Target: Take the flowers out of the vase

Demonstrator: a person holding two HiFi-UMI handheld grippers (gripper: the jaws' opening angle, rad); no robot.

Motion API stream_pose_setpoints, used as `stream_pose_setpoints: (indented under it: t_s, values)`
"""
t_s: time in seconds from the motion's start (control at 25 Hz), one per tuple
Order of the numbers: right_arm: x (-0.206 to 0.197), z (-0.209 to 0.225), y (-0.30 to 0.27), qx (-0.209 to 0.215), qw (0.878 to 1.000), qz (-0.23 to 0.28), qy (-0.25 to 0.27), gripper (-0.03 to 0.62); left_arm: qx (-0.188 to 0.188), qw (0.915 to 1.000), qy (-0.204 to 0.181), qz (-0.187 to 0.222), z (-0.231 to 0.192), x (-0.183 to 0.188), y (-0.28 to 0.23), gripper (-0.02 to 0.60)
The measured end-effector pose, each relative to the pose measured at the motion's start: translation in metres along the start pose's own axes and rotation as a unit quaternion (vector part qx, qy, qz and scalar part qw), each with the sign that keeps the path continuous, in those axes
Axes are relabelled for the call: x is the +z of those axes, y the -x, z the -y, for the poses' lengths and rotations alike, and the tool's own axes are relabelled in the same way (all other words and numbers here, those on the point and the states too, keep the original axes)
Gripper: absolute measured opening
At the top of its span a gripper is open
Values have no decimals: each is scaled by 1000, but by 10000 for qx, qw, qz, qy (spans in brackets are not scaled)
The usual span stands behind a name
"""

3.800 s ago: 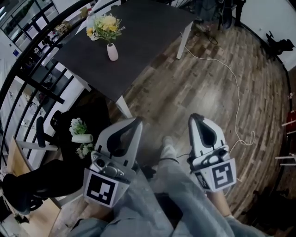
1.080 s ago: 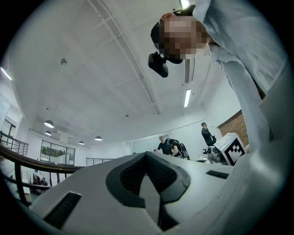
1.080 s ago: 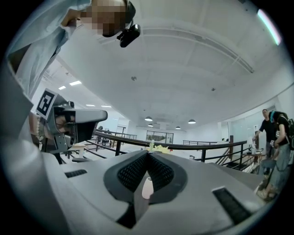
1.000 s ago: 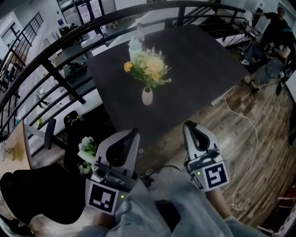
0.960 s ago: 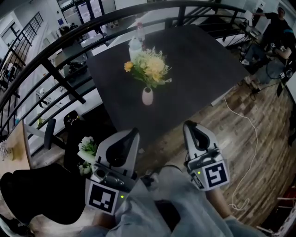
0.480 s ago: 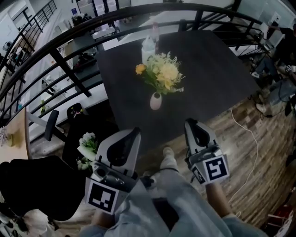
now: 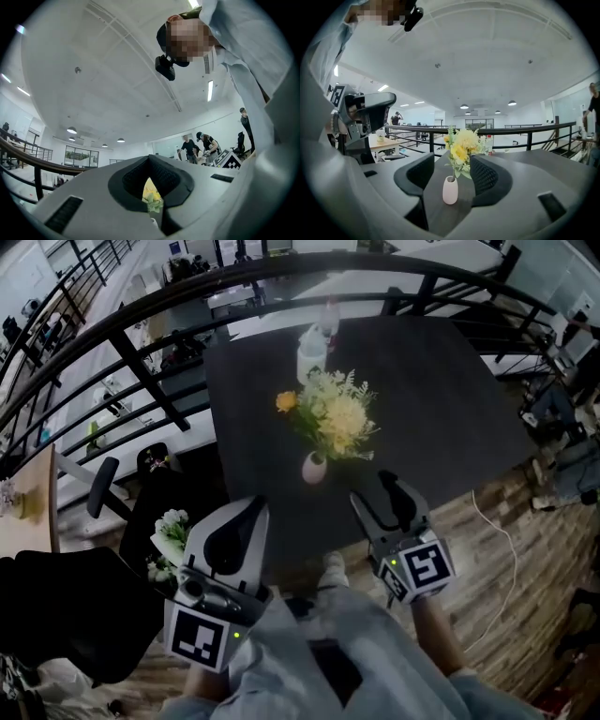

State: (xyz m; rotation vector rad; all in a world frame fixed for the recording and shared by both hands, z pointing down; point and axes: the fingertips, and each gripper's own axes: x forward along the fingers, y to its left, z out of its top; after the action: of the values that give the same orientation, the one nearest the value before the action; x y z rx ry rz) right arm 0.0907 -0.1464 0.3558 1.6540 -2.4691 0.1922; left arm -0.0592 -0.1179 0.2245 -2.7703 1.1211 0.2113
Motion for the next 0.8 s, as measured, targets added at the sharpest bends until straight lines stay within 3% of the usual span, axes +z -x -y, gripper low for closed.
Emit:
stream_pose_setpoints:
  t_s: [0.44,0.8]
  values:
    - [-25,26,-47,624,9966,-380,-376,342,586,9981,-188,-26,-6,-1,-30,0]
    - [-46,27,-77,1156,9903,-610,-468,373,1092,9934,-322,-111,-6,-5,-33,0]
